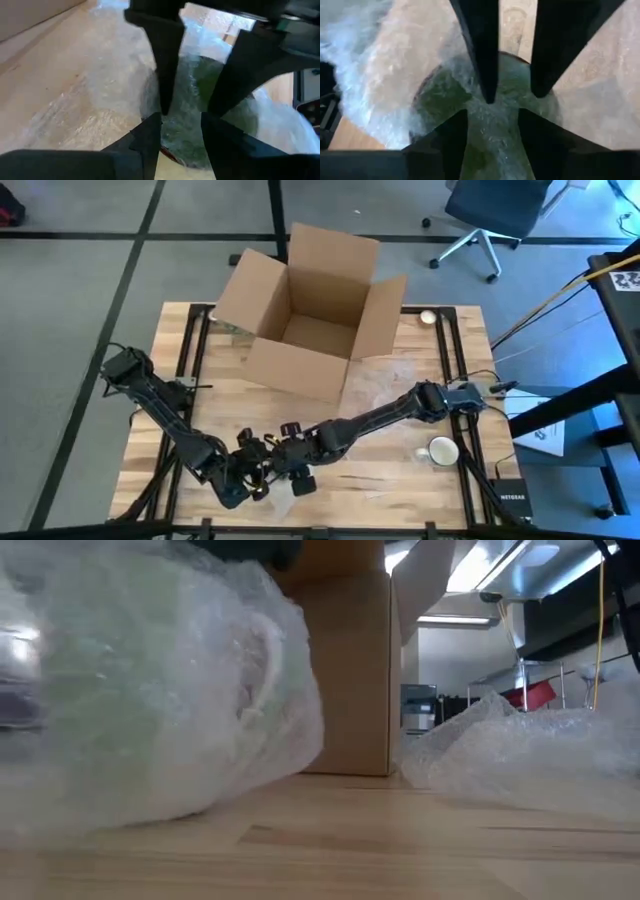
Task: Wrap mug
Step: Wrap the green mug with bubble wrap
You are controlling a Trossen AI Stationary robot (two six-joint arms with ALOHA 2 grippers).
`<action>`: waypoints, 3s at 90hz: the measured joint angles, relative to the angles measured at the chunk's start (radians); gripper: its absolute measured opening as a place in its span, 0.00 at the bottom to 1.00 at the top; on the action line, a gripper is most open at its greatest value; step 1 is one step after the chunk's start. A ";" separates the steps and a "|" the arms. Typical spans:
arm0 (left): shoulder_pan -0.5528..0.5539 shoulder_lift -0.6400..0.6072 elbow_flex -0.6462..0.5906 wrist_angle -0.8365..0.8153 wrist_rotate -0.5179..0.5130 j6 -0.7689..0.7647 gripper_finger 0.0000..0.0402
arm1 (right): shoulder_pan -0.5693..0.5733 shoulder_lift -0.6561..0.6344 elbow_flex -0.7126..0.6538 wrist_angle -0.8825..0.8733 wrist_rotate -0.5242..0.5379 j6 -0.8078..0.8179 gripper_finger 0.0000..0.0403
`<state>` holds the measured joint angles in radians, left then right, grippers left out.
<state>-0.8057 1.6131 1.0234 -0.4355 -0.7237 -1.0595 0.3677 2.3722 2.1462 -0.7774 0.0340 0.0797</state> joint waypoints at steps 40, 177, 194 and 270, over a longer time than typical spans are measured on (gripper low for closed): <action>-0.098 -0.115 0.019 -0.022 0.094 0.034 0.31 | -0.001 0.001 0.008 -0.008 -0.001 -0.006 0.28; 0.001 0.047 0.000 0.086 -0.044 0.076 0.31 | 0.001 -0.001 0.173 -0.178 -0.015 -0.081 0.27; 0.001 0.031 -0.002 0.087 -0.032 0.086 0.31 | 0.012 0.026 0.051 -0.113 0.020 -0.056 0.27; 0.019 -0.025 0.032 -0.171 -0.226 -0.085 0.31 | 0.013 0.033 0.033 -0.067 -0.002 -0.031 0.27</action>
<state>-0.7865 1.5883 1.0558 -0.6060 -0.9500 -1.1443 0.3805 2.4049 2.1791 -0.8440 0.0319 0.0486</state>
